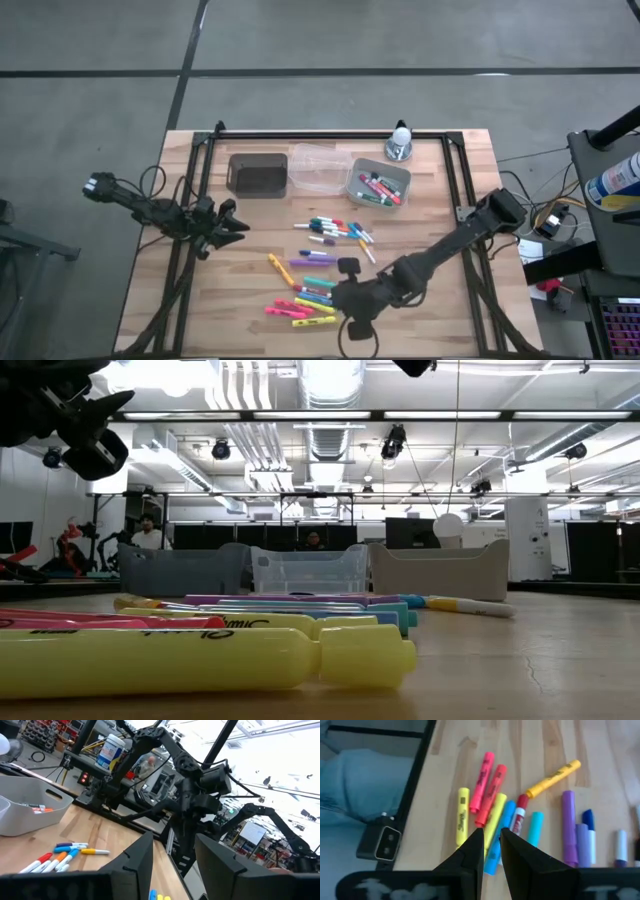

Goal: Pick & Place Markers
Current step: Put the light blue highlighter into the transparent bin

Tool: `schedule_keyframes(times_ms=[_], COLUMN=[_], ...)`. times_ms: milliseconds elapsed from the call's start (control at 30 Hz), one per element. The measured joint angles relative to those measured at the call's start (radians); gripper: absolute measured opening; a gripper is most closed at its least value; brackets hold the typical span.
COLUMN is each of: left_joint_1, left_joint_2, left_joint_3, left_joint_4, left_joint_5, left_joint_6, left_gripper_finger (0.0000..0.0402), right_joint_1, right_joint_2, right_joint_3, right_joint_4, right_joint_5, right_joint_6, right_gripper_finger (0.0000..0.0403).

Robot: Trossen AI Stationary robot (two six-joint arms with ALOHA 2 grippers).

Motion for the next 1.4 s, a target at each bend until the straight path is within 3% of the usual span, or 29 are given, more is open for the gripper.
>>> schedule_keyframes(times_ms=[200,533,733,1000,1300,1400], left_joint_1=[0.0,0.0,0.0,0.0,0.0,0.0], left_joint_2=[0.0,0.0,0.0,0.0,0.0,0.0], left_joint_3=[0.0,0.0,0.0,0.0,0.0,0.0], left_joint_4=[0.002,0.003,-0.004,-0.013,-0.014,-0.014], left_joint_5=[-0.002,0.001,-0.001,-0.001,-0.002,-0.003], left_joint_6=[0.001,-0.015,0.008,-0.001,0.004,0.011], left_gripper_finger=[0.014,0.014,0.014,0.014,0.014,0.014], right_joint_1=[0.002,0.004,0.012,-0.005,-0.08,-0.108], right_joint_2=[0.006,0.006,0.006,0.006,0.005,-0.005], right_joint_3=[-0.062,-0.113,-0.169,-0.276,-0.335,-0.32], right_joint_4=[0.122,0.183,0.188,0.185,0.163,0.11], right_joint_5=[-0.002,-0.004,0.011,0.181,0.21,0.291], right_joint_6=[0.023,0.011,-0.011,0.045,0.023,-0.007], right_gripper_finger=[0.0066,0.0144,0.0135,0.0134,0.0134,0.0132])
